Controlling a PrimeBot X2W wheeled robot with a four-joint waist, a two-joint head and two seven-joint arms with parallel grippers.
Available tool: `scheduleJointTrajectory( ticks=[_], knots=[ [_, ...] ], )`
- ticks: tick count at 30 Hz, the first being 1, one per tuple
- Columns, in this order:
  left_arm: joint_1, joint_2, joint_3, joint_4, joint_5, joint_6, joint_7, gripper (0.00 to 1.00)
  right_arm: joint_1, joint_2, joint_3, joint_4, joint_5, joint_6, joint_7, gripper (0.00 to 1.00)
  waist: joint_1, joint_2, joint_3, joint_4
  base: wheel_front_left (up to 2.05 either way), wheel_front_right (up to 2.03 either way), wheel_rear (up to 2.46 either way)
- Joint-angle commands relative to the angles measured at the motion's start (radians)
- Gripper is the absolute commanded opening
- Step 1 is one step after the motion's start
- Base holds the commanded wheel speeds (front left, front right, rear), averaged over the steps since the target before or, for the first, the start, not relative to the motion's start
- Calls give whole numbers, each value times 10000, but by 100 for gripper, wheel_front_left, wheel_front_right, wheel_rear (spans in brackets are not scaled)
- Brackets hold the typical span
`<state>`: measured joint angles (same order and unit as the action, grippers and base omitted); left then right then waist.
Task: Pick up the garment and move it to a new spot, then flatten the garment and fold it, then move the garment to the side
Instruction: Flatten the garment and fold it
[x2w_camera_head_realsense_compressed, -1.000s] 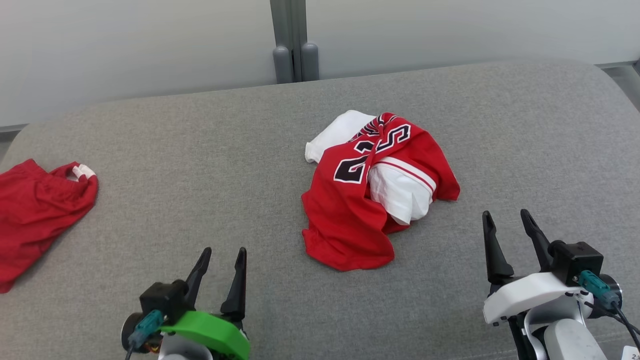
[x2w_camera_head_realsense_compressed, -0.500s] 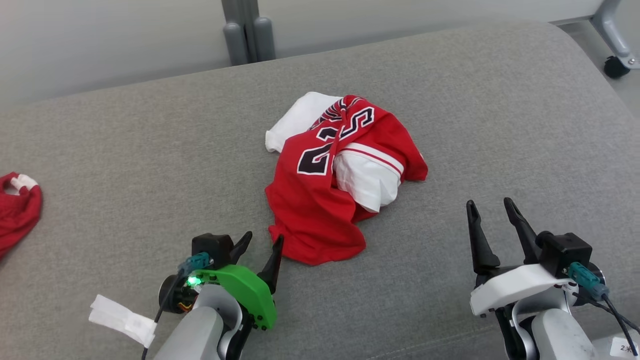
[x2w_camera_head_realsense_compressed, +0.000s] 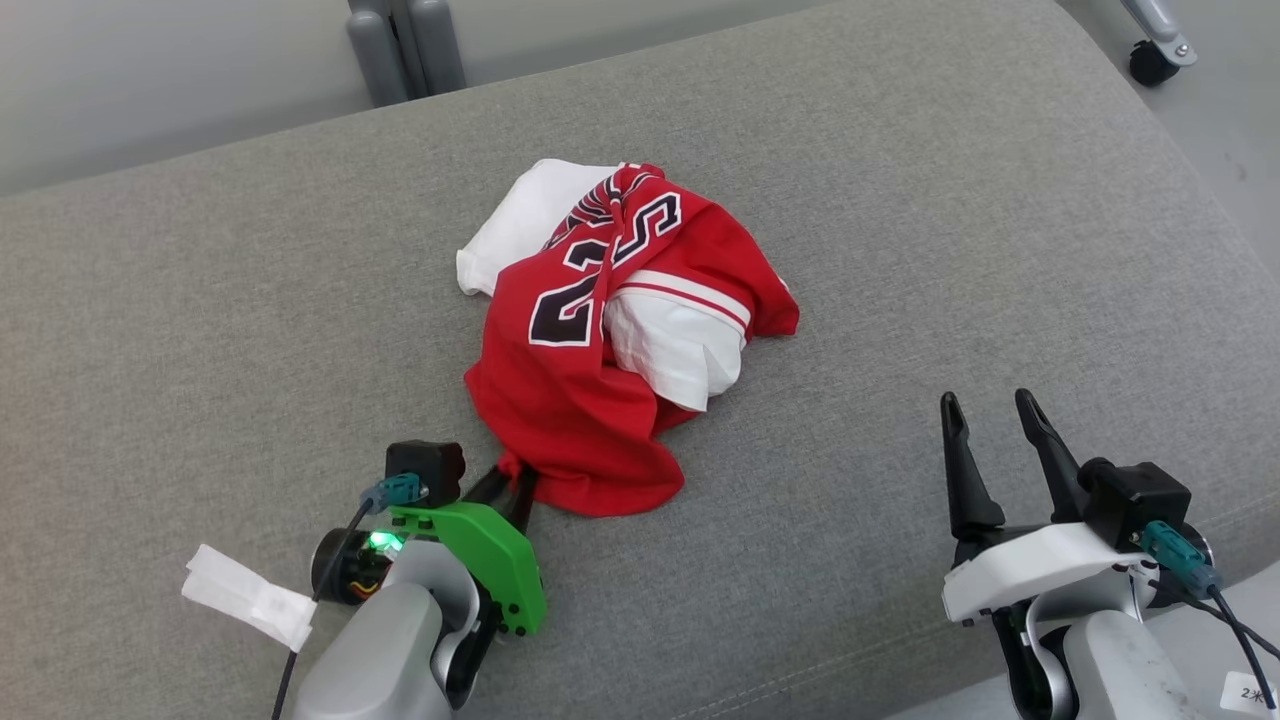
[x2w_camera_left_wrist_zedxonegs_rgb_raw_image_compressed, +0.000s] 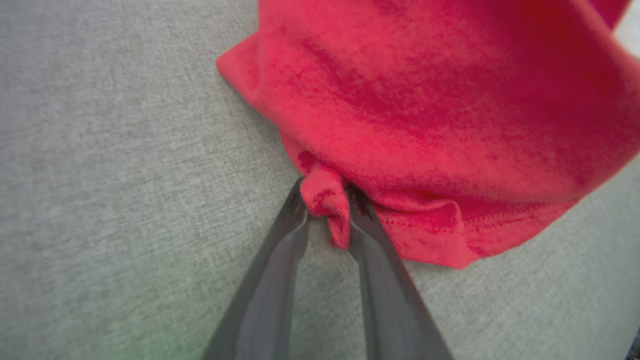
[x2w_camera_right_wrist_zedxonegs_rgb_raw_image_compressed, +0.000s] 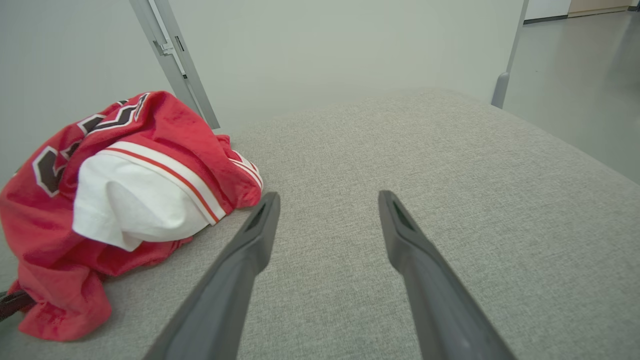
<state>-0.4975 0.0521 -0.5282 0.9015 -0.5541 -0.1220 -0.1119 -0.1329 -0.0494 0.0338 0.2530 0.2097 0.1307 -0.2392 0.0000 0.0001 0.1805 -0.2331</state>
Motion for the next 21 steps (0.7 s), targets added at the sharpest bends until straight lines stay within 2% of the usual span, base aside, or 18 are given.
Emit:
scheduleJointTrajectory(
  ticks=[1,7,10,15,21],
  knots=[
    [154,-16,-146,98,-145,-35,-33,0,-109,-17,-16,31,38,1,-63,100,0,-1,-39,37,0,0,0],
    [11,14,434,-589,-981,-10,-1199,0,-121,-20,21,133,-24,1,-96,100,0,-1,-253,280,0,0,0],
    [-159,173,914,-1306,-1030,139,-1476,0,-15,-20,-18,106,-92,1,-78,100,0,-1,-361,450,0,0,0],
    [-482,608,1579,-2643,-816,401,-1529,0,92,-20,-69,31,-145,1,-3,100,0,-1,-446,670,0,0,0],
    [-1162,1222,2127,-3516,-673,772,-1532,0,-43,-20,152,-34,-119,1,74,100,0,-1,-452,597,0,0,0]
  ],
)
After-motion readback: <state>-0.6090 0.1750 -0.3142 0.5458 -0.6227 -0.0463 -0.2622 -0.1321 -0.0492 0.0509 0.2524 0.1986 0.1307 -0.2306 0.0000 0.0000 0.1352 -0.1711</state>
